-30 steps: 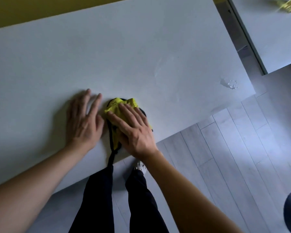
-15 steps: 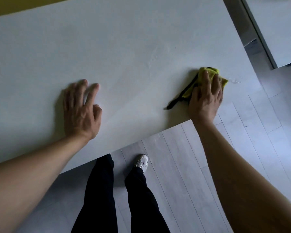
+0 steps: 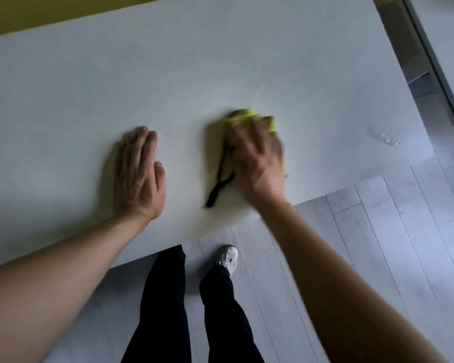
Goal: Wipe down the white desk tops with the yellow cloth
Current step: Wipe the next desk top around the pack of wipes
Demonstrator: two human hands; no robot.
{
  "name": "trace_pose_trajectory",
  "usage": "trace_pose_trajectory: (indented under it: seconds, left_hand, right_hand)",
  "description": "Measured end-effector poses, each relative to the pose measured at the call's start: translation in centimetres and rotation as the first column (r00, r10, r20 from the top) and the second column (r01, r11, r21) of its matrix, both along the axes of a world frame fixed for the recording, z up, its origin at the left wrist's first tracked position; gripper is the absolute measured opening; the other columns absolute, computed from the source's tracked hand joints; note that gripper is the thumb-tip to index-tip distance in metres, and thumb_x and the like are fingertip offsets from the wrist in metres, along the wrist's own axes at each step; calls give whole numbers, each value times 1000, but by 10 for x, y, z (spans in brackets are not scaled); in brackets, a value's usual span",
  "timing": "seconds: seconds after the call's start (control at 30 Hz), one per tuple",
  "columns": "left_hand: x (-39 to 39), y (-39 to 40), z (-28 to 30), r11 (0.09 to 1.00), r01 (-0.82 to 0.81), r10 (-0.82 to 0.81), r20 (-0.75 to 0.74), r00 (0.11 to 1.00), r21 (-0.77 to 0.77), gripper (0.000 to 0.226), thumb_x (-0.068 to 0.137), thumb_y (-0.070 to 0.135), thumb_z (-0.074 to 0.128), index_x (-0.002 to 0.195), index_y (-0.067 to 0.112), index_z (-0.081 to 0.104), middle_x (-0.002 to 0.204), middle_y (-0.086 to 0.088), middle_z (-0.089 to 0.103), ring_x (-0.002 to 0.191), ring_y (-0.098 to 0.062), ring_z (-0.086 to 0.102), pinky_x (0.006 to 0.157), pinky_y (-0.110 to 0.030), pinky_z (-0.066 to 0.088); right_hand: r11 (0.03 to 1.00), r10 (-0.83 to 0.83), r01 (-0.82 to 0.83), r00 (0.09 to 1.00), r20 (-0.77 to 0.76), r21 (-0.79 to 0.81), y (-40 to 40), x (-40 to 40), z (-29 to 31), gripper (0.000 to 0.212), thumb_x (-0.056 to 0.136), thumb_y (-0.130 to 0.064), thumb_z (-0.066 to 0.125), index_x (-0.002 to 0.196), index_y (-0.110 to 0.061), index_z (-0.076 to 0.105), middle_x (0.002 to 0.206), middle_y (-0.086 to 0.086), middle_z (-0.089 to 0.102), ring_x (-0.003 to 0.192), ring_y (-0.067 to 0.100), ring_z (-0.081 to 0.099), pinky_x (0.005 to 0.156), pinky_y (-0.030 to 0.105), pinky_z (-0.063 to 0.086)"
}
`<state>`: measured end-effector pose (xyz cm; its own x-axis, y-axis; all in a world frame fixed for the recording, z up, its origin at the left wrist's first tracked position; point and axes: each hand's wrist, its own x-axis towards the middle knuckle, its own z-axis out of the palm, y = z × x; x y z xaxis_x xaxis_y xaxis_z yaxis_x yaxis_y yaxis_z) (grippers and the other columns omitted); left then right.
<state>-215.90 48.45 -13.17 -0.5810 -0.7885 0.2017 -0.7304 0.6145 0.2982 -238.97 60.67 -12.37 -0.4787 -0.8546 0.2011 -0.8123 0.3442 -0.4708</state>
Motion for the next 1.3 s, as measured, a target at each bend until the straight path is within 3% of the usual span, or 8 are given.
trace_pose_trajectory:
  seconds: [0.13,0.23,0.43,0.6,0.87,1.0,1.13,1.3]
  left_hand:
    - [-2,1,0,1000,-10,10,-11,1000,-7,59,100,18,37,158,3,39,166,-16,35,155,-36,31,128,-53,20]
    - [-4,1,2,1000,-20,20,-5,1000,-13,60,100,16,39,158,3,39,166,-16,36,155,-35,31,130,-50,18]
    - [0,1,1,999,-26,25,-21,999,-23,57,99,16,41,154,1,45,162,-22,39,151,-41,35,126,-55,25]
    - [2,1,2,998,-53,53,-9,999,-23,55,100,19,39,151,2,49,159,-25,41,147,-46,38,123,-57,29]
    - [-4,3,10,997,-81,81,20,997,17,59,97,16,43,155,6,44,162,-20,38,151,-39,33,125,-54,26]
    - [-6,5,10,996,-89,89,12,996,24,60,96,14,45,156,6,44,162,-19,38,151,-38,33,124,-54,27]
    - [-5,4,11,996,-79,79,18,997,30,59,97,16,42,154,4,45,162,-20,39,151,-39,34,123,-56,29]
    - [-2,2,6,996,-87,86,20,996,6,55,104,24,38,152,-2,46,159,-23,42,150,-38,35,123,-56,30]
  right_hand:
    - [906,-422,421,906,18,43,-1,-90,6,59,95,-29,42,154,-29,41,162,16,32,149,35,29,123,48,21]
    - [834,-550,548,835,15,55,-23,-87,9,59,96,-28,39,155,-29,39,164,15,29,152,34,25,123,48,19]
    - [996,78,-78,997,-3,-31,-68,52,7,52,99,-27,50,150,-22,49,158,21,38,149,39,30,122,52,22]
    - [971,238,-238,971,-19,-13,-77,57,7,50,103,-30,50,153,-26,45,160,17,37,152,32,27,124,48,20]
    - [937,-347,347,938,-2,37,-53,-110,8,59,95,-26,44,154,-31,41,163,14,31,150,33,27,123,46,20]
    - [872,-490,489,872,18,35,-69,-95,10,60,95,-27,40,155,-32,39,163,14,29,150,33,27,123,45,19]
    - [997,-68,68,998,9,-40,-100,-6,4,55,95,-24,45,150,-22,50,158,22,37,146,41,31,119,48,24]
    - [961,275,-276,961,-24,-29,-125,73,10,49,103,-32,52,152,-27,47,160,16,38,152,32,28,125,47,17]
